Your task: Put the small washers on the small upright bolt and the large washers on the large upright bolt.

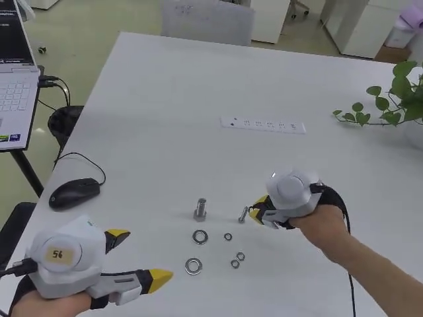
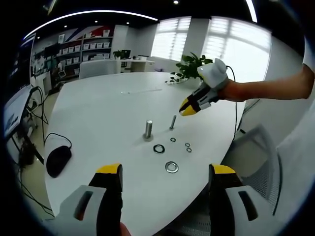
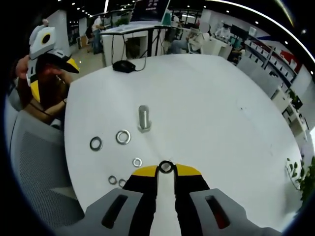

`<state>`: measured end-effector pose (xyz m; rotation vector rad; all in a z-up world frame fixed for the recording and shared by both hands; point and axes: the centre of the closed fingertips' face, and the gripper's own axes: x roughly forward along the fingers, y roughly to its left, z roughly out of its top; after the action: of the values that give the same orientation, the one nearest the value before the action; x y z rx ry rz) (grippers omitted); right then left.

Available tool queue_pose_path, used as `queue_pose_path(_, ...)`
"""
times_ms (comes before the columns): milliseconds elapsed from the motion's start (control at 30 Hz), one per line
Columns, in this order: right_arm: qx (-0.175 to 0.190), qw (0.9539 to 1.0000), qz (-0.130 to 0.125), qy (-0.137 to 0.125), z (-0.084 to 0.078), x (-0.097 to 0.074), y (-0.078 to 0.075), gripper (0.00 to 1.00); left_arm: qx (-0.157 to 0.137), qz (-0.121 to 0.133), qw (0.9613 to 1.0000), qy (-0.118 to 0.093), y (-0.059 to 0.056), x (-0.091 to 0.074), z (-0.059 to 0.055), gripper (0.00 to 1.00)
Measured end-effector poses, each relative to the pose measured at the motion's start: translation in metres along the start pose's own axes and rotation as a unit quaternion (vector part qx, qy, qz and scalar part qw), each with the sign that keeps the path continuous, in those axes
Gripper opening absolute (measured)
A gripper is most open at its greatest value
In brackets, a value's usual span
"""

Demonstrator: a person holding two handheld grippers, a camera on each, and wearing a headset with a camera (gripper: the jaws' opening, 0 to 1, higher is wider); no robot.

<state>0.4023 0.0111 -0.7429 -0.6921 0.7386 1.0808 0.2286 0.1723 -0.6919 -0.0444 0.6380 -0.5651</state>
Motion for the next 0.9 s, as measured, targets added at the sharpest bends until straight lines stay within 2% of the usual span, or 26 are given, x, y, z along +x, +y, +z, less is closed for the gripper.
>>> queue_pose_path(167,-0.009,0.9998,0.005,0.018,0.0,0.008,-0.006,0.13,-0.003,0.003,1.0,-0.002,0.001,-0.002,-0.001,0.71)
queue_pose_path(333,-0.015,0.9993,0.015,0.03,-0.003,0.013,-0.003,0.13,-0.006,0.006,1.0,-0.002,0.003,-0.004,-0.002,0.71)
queue_pose_path(633,-0.02,0.9987,0.019,0.043,-0.006,0.018,-0.004,0.13,-0.009,0.009,0.9999,-0.004,0.005,-0.006,-0.002,0.71)
queue_pose_path(900,-0.021,0.9986,0.023,0.043,-0.004,0.018,-0.003,0.13,-0.009,0.01,0.9999,-0.003,0.006,-0.007,-0.002,0.71)
